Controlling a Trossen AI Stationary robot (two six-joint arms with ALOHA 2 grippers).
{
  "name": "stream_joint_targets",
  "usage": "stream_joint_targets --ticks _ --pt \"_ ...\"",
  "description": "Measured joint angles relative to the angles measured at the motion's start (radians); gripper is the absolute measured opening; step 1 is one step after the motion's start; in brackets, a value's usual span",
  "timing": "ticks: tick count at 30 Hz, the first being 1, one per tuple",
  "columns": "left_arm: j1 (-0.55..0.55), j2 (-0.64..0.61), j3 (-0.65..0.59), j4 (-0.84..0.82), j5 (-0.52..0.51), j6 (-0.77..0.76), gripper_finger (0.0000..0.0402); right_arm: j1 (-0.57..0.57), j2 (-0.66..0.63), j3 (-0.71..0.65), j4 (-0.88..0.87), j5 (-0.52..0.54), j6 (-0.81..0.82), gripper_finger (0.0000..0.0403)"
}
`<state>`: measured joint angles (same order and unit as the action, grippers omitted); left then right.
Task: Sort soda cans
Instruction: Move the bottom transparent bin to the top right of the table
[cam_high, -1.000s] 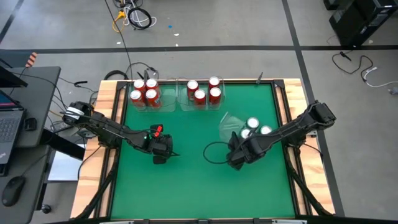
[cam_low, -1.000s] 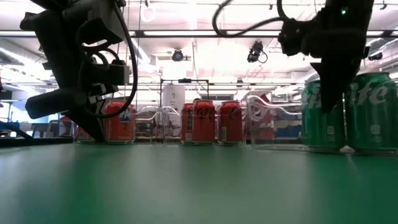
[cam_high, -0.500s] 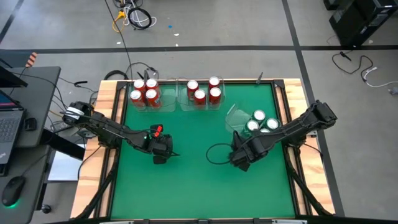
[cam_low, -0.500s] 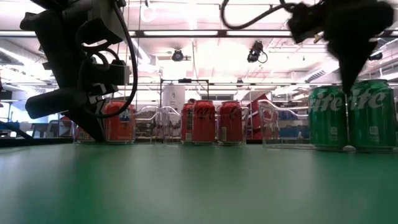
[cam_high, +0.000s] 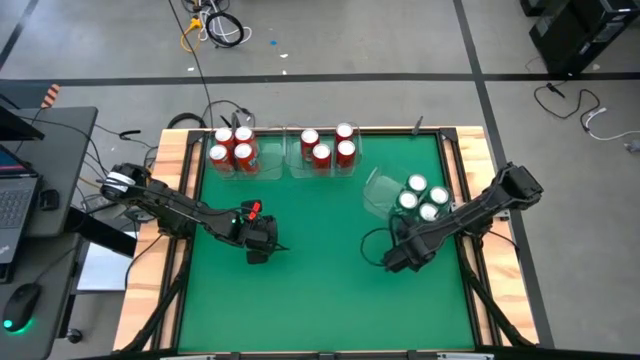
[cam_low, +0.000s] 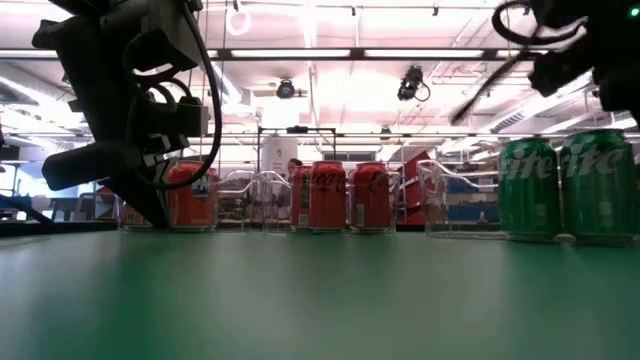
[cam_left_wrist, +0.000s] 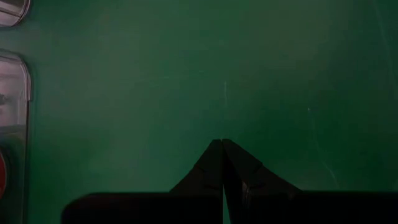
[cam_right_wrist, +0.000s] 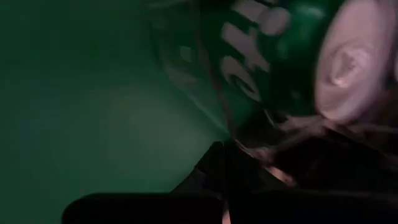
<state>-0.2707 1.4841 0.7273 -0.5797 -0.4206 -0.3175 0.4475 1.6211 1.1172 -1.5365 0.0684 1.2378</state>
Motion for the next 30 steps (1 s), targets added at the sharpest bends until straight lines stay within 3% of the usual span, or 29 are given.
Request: stream_joint_targets --ticks 14,30 --pt "0.000 0.000 0.000 0.008 0.001 0.018 0.0001 -0.110 -0.011 -0.138 -0.038 0.166 0.103 0.0000" --pt "0.000 0.000 0.000 0.007 0.007 0.017 0.0001 -0.347 -0.014 -0.243 -0.033 0.394 0.071 0.0000"
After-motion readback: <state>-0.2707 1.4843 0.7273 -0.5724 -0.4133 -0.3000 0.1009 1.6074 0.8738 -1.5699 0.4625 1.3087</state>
